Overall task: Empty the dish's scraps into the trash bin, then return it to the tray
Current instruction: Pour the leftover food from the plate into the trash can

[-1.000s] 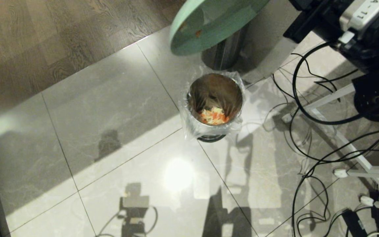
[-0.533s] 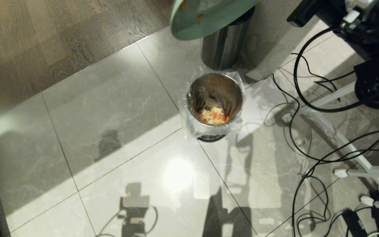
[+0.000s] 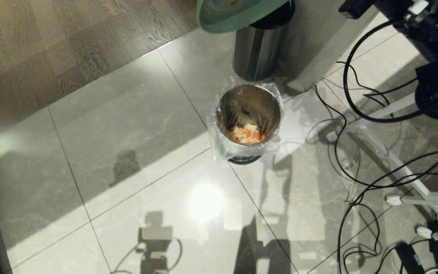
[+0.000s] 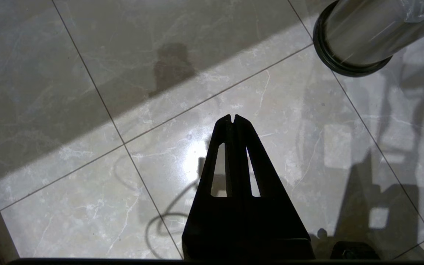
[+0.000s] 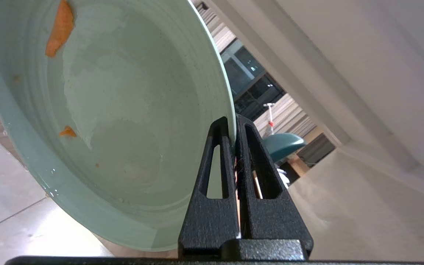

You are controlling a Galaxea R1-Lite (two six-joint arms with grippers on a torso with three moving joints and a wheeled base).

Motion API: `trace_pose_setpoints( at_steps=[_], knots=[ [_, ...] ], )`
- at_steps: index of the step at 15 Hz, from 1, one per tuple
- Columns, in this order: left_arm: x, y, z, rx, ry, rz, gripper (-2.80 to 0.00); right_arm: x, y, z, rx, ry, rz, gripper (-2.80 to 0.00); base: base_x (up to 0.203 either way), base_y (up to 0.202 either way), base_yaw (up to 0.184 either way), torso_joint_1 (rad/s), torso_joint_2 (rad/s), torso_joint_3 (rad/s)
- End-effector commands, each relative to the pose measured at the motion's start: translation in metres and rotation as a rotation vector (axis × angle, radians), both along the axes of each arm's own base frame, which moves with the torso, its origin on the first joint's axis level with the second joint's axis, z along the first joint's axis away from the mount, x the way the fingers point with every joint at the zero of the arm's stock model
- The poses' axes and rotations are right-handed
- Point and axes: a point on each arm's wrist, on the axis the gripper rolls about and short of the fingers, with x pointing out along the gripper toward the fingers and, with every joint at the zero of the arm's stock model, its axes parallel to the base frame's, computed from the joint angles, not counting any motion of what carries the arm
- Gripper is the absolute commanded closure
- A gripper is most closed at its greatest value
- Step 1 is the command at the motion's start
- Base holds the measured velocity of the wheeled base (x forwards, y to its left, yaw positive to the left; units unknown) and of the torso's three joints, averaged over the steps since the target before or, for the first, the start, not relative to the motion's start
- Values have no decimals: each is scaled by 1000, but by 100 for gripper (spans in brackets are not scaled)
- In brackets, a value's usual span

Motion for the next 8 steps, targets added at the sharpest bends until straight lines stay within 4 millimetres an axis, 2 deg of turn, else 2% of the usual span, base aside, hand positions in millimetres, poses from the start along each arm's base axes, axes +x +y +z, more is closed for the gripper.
trace_pose_setpoints(
  at_steps=[1, 8],
  knots=[
    [0, 0, 0, -1, 0, 1, 0, -18, -7, 13, 14, -48, -3, 0, 0, 0, 0, 0, 0, 0],
    [0, 0, 0, -1, 0, 0, 0, -56, -26, 45, 77, -84, -44, 0, 0, 0, 0, 0, 0, 0]
  ],
)
